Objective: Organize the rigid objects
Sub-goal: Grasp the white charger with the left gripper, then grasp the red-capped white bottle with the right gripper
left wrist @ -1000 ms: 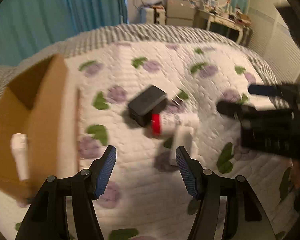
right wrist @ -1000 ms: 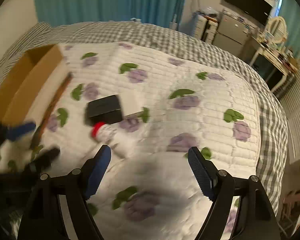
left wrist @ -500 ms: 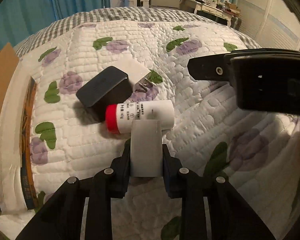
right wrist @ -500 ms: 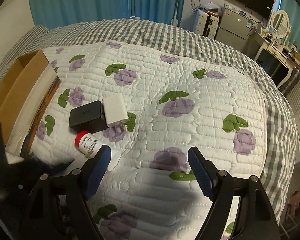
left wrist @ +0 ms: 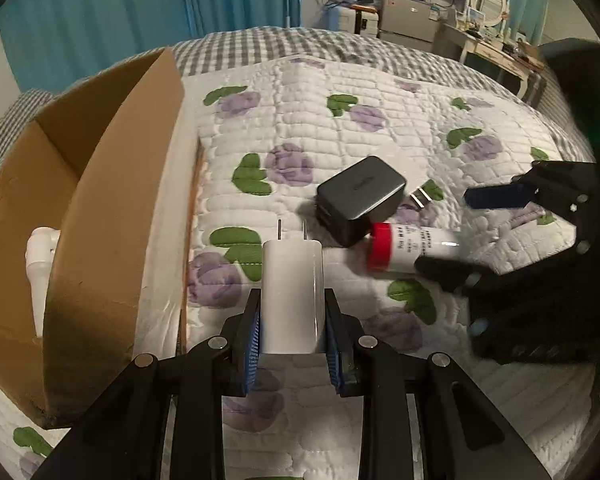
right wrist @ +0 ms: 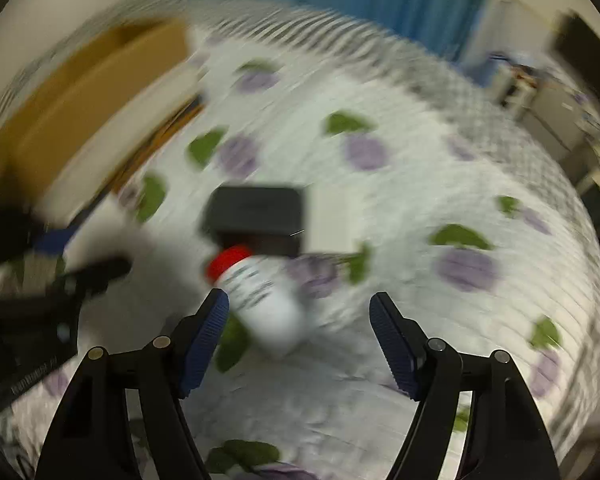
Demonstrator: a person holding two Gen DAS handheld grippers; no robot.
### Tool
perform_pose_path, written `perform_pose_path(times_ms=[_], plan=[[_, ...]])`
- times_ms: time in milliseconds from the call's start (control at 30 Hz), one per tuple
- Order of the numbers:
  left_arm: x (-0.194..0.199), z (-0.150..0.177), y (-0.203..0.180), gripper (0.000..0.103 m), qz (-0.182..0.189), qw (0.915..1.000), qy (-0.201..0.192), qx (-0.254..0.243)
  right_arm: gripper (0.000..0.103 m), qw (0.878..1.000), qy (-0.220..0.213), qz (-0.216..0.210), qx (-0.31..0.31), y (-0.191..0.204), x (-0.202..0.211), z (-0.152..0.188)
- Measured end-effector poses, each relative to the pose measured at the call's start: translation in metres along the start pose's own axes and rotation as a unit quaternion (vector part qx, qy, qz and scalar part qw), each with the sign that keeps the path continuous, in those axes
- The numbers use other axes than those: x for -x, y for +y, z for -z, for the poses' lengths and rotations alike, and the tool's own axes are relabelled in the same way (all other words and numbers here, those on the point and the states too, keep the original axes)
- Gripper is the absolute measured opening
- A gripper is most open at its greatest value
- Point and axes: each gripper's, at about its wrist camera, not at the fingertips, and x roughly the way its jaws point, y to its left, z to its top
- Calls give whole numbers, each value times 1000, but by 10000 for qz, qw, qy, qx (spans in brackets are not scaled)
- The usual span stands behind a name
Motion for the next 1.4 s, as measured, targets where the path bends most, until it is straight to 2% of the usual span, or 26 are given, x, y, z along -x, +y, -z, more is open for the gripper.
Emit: perform_pose_path(times_ms=[100,167,333,467,600,767,900,1067,1300,1400], plan=[[-5,-1,3,27,-7,10000,27,60,66,9989,303,-90,343,12,-17,-3],[-6,-2,4,27,-57,10000,29,40,66,9980,387,-154,469,16,-24,-5],[-12,-2,6,27,-100,9999,59,59,64,9968,476,-209,608,21,-36,-12],[-14,-3,5,27,-105,9999,90,55,58,9959,657,-167,606,22,-49,-10],[-12,-4,4,27,-101,9999,101,27,53,9957,609,-26,701,27,-46,-5],[-2,-5,4,27,-14,10000,40,5,43,9955,460,204,801,34,-38,5],[12,-5,5,27,102,9999,-46,0,39,9944,216,622,822,40,-17,20],[34,-3,8,27,245,9995,-213,-29,38,9931,-89,969,649,46,9,22],[81,-4,12,27,421,9971,-624,-127,37,9937,-455,1018,101,37,51,4],[107,-8,18,27,418,9951,-884,-141,37,9928,-652,995,-136,43,82,0]])
